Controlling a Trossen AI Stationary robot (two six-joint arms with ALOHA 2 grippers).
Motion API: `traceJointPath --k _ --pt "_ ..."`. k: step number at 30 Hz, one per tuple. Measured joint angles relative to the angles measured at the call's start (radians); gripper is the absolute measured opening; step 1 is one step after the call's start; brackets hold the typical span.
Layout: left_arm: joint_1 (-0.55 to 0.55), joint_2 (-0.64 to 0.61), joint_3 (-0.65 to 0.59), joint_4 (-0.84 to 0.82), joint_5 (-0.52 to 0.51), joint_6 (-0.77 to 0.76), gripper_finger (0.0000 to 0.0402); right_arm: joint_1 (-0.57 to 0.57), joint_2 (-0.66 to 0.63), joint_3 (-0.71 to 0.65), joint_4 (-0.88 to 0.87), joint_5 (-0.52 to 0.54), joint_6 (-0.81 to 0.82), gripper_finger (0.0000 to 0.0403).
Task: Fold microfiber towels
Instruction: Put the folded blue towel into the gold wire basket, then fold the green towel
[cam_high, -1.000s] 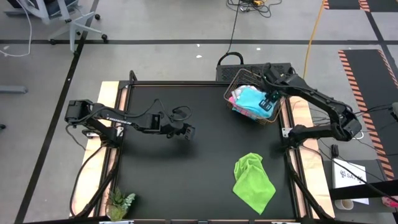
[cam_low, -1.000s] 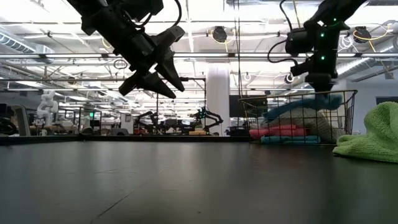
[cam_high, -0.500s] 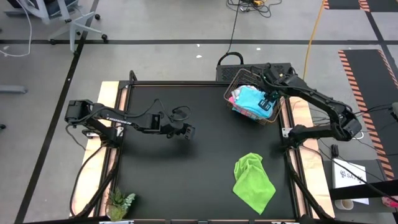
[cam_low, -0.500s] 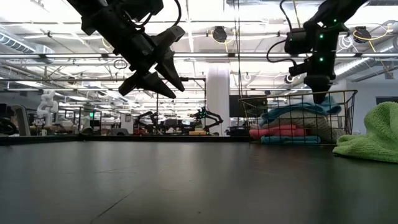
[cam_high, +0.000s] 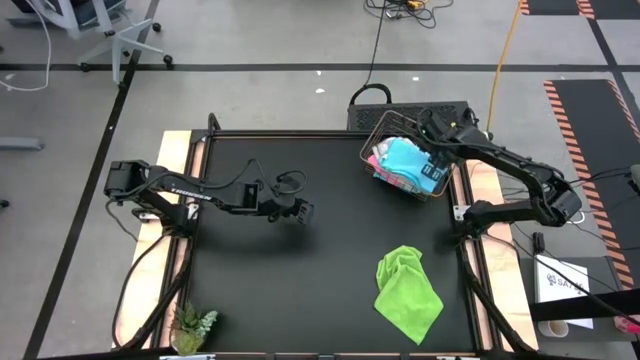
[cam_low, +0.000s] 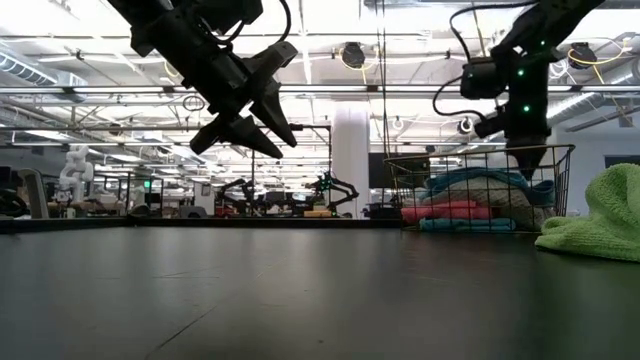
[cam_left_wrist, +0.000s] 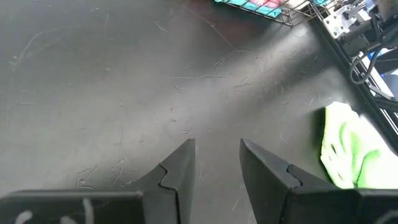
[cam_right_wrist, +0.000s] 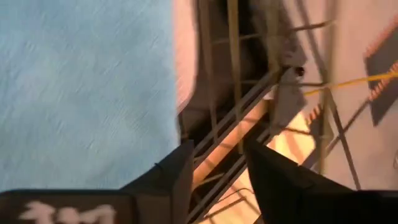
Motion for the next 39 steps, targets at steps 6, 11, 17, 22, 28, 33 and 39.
traceJointPath --k 6,11,17,22,28,33,39 --pt "0.0 0.0 0.0 0.0 -0.001 0.0 0.0126 0.036 -0.006 0.048 0.017 -0.002 0.113 0.0171" --pt "0.01 0.0 0.0 -0.001 -0.008 0.005 0.0126 0.101 -0.017 0.066 0.106 -0.201 0.249 0.0162" --pt "0.019 0.0 0.0 -0.001 -0.009 0.008 0.0126 0.189 -0.017 0.066 0.242 -0.326 0.356 0.0085" --pt "0.019 0.0 0.0 -0.001 -0.009 0.013 0.0126 0.24 -0.003 0.066 0.329 -0.355 0.399 0.0009" --pt "0.019 0.0 0.0 -0.001 -0.009 0.028 0.0126 0.311 0.086 0.066 0.409 -0.38 0.466 0.0001" --pt "0.019 0.0 0.0 -0.001 -0.008 0.042 0.0127 0.403 0.116 0.073 0.448 -0.404 0.506 0.0" --pt "0.019 0.0 0.0 -0.001 -0.008 0.064 0.0127 0.538 0.063 0.204 0.353 -0.399 0.51 0.0"
